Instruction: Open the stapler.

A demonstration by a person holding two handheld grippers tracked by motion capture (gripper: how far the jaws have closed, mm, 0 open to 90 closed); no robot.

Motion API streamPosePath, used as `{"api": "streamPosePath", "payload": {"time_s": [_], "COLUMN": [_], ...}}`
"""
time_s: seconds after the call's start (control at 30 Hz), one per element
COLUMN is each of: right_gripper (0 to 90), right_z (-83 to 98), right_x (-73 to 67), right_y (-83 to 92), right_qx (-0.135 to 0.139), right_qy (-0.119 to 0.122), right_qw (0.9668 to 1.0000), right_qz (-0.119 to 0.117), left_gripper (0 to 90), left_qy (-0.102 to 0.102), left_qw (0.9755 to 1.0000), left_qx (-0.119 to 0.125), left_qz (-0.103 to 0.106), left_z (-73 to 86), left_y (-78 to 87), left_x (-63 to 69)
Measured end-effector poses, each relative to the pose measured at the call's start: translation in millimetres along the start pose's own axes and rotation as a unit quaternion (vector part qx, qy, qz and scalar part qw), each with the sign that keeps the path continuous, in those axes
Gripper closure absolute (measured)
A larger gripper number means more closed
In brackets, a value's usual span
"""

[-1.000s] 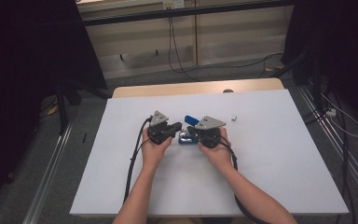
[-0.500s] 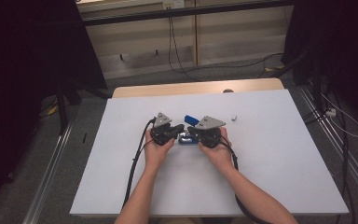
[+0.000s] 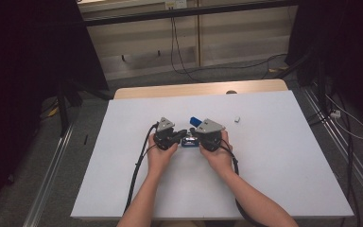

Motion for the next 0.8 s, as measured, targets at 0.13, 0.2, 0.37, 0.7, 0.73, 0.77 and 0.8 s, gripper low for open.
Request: {"api": "streamPosePath", "payload": {"time_s": [0.13,0.2,0.37,0.7,0.73,0.77,0.8], "right_gripper": [90.0,90.0,90.0,90.0,90.0,90.0,90.0], "right_z": [-0.8,-0.9,-1.1,-2.5,-2.8,-3.1,-3.3], "right_x": [1.6,0.9,-0.4,6.9,7.5,9.0,10.6], "right_y": [2.2,2.7,7.3,17.5,18.6,19.5,20.4], "right_qx": [0.000,-0.001,-0.002,0.000,0.000,0.002,0.001], "right_qy": [-0.006,-0.002,0.005,-0.009,-0.006,-0.006,-0.020], "right_qw": [1.0000,1.0000,0.9998,0.9994,0.9991,0.9989,0.9989], "right_qz": [0.001,0.004,0.019,0.033,0.041,0.046,0.043], "left_gripper": [90.0,90.0,90.0,90.0,90.0,90.0,90.0], "left_qy": [-0.002,-0.010,-0.020,-0.029,-0.028,-0.026,-0.025], "left_qw": [1.0000,0.9999,0.9997,0.9994,0.9994,0.9995,0.9995], "left_qx": [-0.001,-0.003,-0.005,-0.004,-0.004,-0.003,-0.004], "left_qz": [-0.002,-0.006,-0.016,-0.020,-0.019,-0.018,-0.017], "left_z": [0.6,1.1,1.7,2.1,2.3,2.4,2.3], "left_y": [-1.2,-1.4,-3.0,-3.2,-3.2,-3.1,-3.1], "left_x": [0.2,1.7,5.2,6.3,6.2,5.6,5.4]}}
Point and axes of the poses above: each handheld gripper's, and its own axes: y roughly backward along the jaws, z roughly out of its underside, x roughly to its right, the point moved 1 cm from there along -y, roughly forward along the jaws, and after that the axes turned 4 degrees about z, right-handed, at the moved point
